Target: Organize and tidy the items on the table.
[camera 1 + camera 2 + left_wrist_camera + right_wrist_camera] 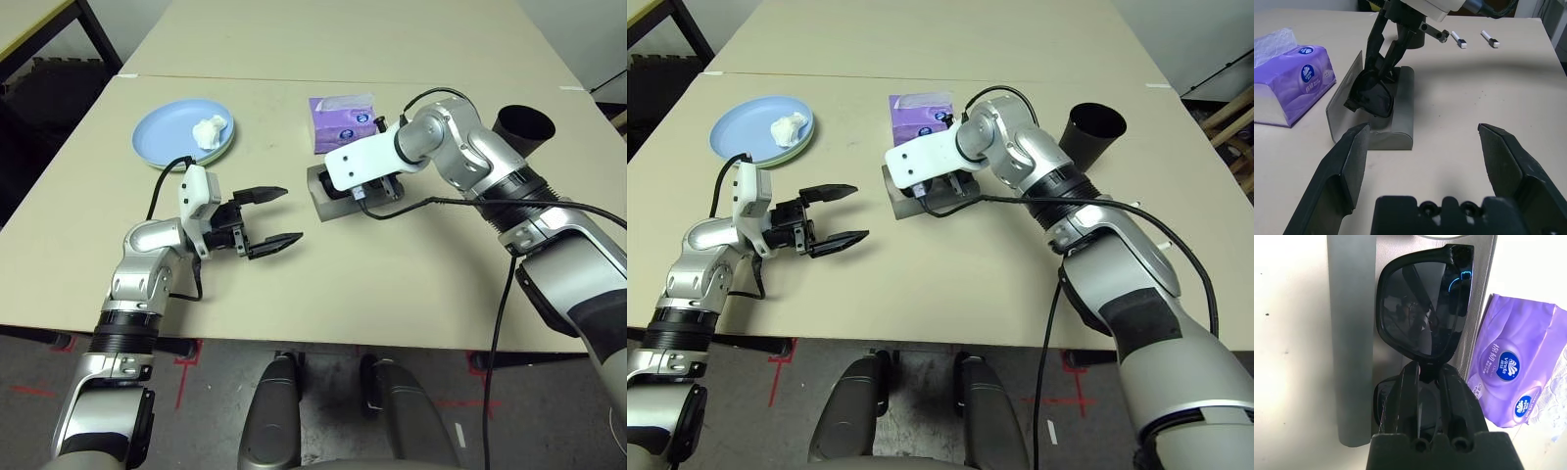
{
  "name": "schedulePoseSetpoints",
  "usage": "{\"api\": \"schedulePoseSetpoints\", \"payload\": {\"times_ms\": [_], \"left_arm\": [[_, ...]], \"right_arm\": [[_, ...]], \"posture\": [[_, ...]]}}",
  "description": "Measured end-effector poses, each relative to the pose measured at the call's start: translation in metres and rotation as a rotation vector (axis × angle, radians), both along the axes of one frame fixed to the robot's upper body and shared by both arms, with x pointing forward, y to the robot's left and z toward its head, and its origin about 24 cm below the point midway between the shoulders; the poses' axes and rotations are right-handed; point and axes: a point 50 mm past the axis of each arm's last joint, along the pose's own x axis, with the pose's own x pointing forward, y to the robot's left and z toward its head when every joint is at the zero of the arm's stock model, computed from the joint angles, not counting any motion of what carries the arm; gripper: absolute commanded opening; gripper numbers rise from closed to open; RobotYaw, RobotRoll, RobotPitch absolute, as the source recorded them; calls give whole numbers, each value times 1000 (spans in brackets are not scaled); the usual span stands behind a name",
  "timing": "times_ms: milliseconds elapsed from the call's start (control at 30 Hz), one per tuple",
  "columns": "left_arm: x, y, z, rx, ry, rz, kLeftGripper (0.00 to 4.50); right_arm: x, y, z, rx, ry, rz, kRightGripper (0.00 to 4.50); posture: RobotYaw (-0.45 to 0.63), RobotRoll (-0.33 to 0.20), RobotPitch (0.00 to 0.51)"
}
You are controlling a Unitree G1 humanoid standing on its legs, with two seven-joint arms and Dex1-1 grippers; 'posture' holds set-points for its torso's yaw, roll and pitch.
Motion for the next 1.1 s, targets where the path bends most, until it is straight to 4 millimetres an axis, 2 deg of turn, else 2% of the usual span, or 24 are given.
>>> {"api": "schedulePoseSetpoints", "payload": {"times_ms": [500,733,1100], "left_arm": [[0,1,1,7,-4,0,4500],[0,3,1,13,-6,2,4500],[-1,3,1,17,-5,0,4500]], "right_arm": [[-1,4,-1,0,5,14,460],[-4,2,-13,-13,43,22,460],[-6,3,-12,-26,61,29,460]], "posture": [[219,0,194],[219,0,195],[214,0,193]]}}
